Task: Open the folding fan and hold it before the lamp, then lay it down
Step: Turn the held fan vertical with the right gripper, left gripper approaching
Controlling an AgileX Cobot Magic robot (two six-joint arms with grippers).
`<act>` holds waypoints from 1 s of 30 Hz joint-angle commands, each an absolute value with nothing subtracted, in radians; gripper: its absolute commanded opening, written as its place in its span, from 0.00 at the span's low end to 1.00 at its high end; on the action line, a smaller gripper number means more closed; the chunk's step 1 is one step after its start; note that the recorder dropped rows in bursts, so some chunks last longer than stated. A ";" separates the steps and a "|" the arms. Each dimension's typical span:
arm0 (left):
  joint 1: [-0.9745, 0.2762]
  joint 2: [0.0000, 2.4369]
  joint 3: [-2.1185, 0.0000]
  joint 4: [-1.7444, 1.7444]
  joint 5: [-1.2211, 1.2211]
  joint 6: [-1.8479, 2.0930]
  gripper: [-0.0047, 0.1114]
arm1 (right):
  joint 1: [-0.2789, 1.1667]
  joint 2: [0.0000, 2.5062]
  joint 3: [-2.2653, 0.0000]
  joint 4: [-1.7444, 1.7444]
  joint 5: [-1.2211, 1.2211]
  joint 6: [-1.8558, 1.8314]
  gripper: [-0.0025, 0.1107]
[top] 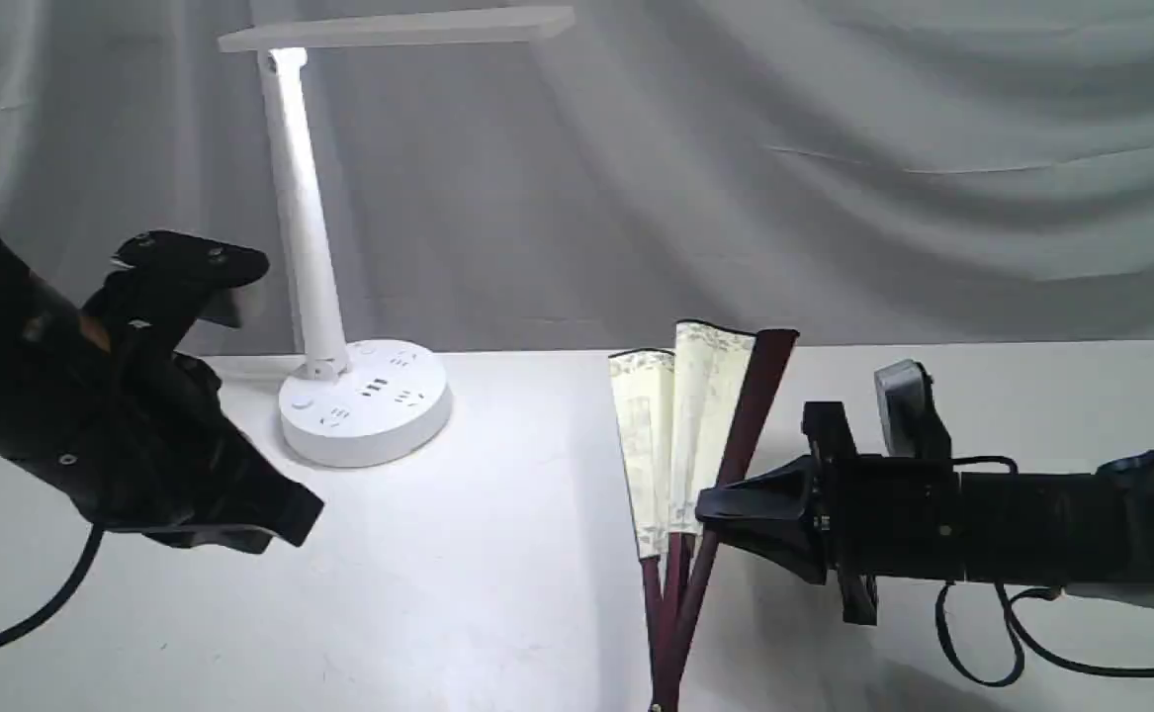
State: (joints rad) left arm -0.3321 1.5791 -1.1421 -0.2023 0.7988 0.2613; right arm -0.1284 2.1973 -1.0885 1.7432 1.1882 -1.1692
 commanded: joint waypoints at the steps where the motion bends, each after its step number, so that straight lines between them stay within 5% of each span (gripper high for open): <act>1: -0.359 1.564 -1.127 -0.216 0.743 0.270 0.04 | -0.131 2.190 -1.084 1.744 1.221 -1.188 0.02; 22: -0.361 1.559 -0.807 -0.593 0.140 0.509 0.04 | -0.131 2.190 -1.084 1.744 1.221 -1.193 0.02; 30: -0.361 1.559 -0.743 -0.704 0.113 0.499 0.04 | -0.131 2.190 -1.084 1.744 1.221 -1.193 0.02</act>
